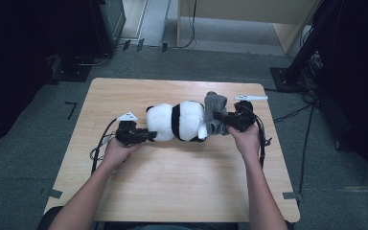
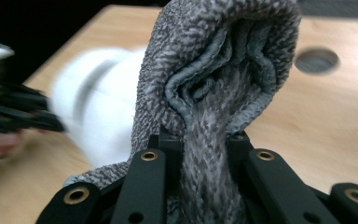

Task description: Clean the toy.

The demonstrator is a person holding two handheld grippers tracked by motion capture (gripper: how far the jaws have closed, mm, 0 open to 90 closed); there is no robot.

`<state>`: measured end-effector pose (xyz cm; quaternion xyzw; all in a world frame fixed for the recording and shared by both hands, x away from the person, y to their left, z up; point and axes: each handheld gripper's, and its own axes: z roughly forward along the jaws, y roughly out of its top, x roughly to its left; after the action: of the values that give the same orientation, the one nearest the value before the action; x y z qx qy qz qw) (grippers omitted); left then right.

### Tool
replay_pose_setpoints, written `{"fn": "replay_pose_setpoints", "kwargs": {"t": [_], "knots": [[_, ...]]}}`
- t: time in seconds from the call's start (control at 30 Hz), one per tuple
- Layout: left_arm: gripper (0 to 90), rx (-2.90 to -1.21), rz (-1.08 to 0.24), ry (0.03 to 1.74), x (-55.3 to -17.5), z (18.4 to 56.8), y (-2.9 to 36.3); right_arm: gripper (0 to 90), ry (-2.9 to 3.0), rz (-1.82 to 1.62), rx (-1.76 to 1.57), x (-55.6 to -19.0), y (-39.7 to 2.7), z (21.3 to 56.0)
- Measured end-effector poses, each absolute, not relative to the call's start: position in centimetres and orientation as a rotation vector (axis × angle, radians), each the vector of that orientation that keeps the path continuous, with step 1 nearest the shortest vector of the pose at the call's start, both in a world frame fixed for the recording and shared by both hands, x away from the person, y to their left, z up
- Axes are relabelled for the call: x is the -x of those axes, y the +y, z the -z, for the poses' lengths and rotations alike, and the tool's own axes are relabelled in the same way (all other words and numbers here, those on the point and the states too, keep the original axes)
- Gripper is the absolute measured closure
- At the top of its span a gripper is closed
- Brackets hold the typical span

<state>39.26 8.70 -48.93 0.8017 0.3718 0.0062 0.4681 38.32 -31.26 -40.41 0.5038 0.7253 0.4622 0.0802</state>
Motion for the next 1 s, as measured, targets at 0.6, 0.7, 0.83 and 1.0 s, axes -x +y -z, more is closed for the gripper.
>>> {"fn": "replay_pose_setpoints", "kwargs": {"t": [0.6,0.7,0.83,1.0], "knots": [[53.9,-2.024,-0.09,0.805,-37.5,48.6,8.7,76.4,2.397,-1.323,-1.322,-38.2,-23.9,39.8],[42.2,-2.04,-0.167,0.733,-37.2,48.4,8.7,76.5,2.37,-1.276,-1.363,-38.7,-24.1,39.7],[33.6,-2.027,-0.178,0.725,-37.3,48.1,8.9,76.5,2.353,-1.272,-1.403,-39.5,-24.3,40.1],[29.9,-2.003,-0.164,0.726,-37.6,48.1,8.9,76.5,2.364,-1.255,-1.456,-40.9,-25.0,40.3]]}}
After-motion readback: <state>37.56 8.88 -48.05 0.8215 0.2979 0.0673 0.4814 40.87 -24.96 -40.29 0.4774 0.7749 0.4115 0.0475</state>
